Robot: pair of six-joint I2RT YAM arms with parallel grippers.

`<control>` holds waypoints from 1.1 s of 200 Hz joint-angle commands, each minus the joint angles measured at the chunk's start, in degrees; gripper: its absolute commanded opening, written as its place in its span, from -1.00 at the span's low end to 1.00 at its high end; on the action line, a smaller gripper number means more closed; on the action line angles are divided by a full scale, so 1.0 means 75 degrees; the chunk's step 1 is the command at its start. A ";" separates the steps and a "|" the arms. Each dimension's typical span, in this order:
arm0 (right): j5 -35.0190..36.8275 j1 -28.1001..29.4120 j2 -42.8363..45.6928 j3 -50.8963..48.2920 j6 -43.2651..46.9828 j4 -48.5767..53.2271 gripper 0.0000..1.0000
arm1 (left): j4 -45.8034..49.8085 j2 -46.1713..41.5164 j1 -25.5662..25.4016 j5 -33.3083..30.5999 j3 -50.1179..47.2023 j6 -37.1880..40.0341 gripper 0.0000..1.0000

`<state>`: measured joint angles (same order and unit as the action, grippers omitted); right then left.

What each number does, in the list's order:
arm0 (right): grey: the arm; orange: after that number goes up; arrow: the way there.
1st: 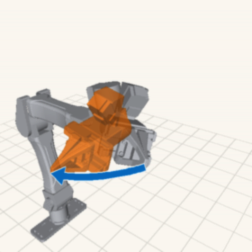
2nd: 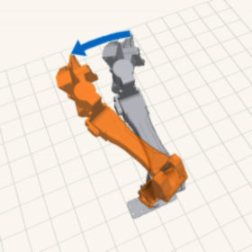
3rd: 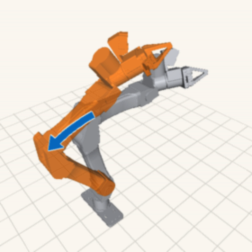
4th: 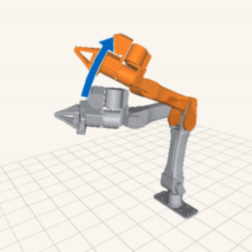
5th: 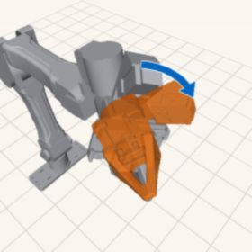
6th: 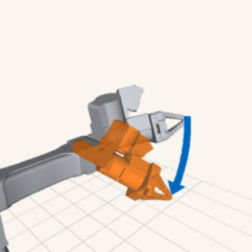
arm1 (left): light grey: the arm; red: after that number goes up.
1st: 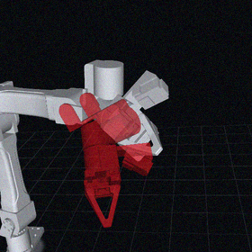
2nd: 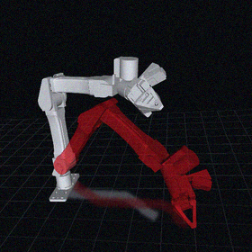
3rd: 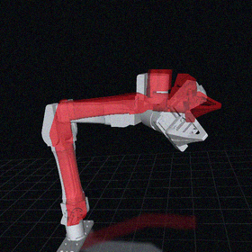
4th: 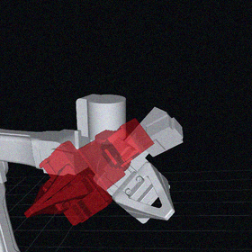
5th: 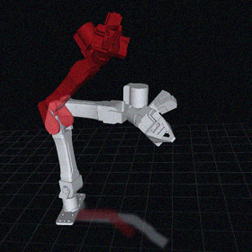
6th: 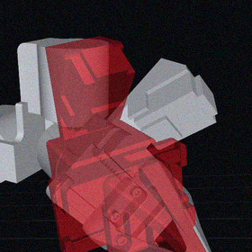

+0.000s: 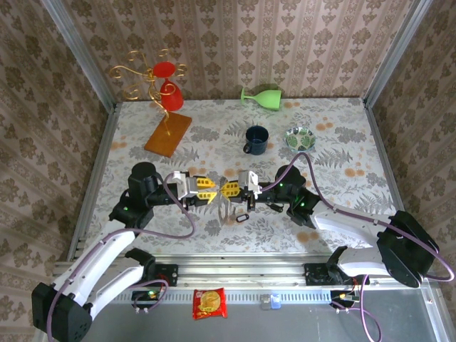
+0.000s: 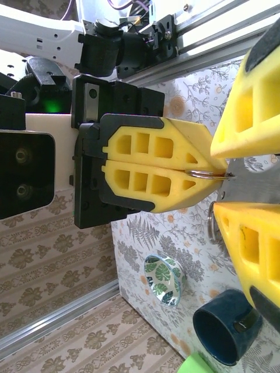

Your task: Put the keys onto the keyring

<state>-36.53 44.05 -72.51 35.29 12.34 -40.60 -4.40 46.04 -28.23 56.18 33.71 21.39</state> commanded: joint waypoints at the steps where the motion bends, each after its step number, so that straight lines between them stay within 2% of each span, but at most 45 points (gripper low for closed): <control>1: -0.0136 0.0084 -0.0025 0.0275 -0.0135 -0.0556 -1.00 | -0.0054 0.0019 -0.0068 0.0285 -0.0054 -0.0023 -0.52; 57: -0.0133 0.0173 -0.0137 0.0319 -0.0247 -0.0772 -1.00 | 0.0145 0.0189 -0.0180 0.0255 0.0036 0.0170 -0.55; 79: -0.0142 0.0217 -0.0205 0.0351 -0.0286 -0.0841 -1.00 | 0.0160 0.0224 -0.0209 0.0225 0.0063 0.0197 -0.71; 98: -0.0128 0.0224 -0.0257 0.0352 -0.0249 -0.0778 -1.00 | 0.0205 0.0204 -0.0231 0.0167 0.0104 0.0270 -1.00; 104: -0.0099 0.0228 -0.0237 0.0347 -0.0153 -0.0679 -1.00 | 0.0268 0.0190 -0.0232 0.0122 0.0130 0.0316 -1.00; 112: 0.0040 0.0226 -0.0171 0.0335 0.0023 -0.0413 -1.00 | 0.0412 0.0143 -0.0232 0.0044 0.0181 0.0421 -1.00; 128: 0.0416 0.0232 0.0088 0.0350 0.0806 0.0720 -0.77 | 0.0906 0.0033 -0.0264 -0.0243 0.0356 0.0749 -1.00; 146: 0.0976 0.0229 0.0418 0.0608 0.1845 0.2535 -0.72 | 0.1876 -0.0014 -0.0359 -0.0658 0.0667 0.1391 -1.00; 161: 0.1267 0.0222 0.0621 0.0756 0.2280 0.3352 -0.62 | 0.2694 0.0055 -0.0512 -0.1014 0.1048 0.1942 -1.00; 189: 0.1356 0.0251 0.0774 0.1043 0.2485 0.4141 -0.48 | 0.3881 0.0384 -0.0882 -0.1651 0.1673 0.2755 -1.00; 220: 0.1530 0.0398 0.0693 0.1250 0.2568 0.4363 -0.45 | 0.4649 0.0781 -0.1270 -0.2203 0.2234 0.3247 -1.00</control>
<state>-27.33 45.93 -67.55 42.28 28.88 -13.37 22.55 50.28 -36.05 43.86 46.78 39.44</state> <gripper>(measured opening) 0.271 0.053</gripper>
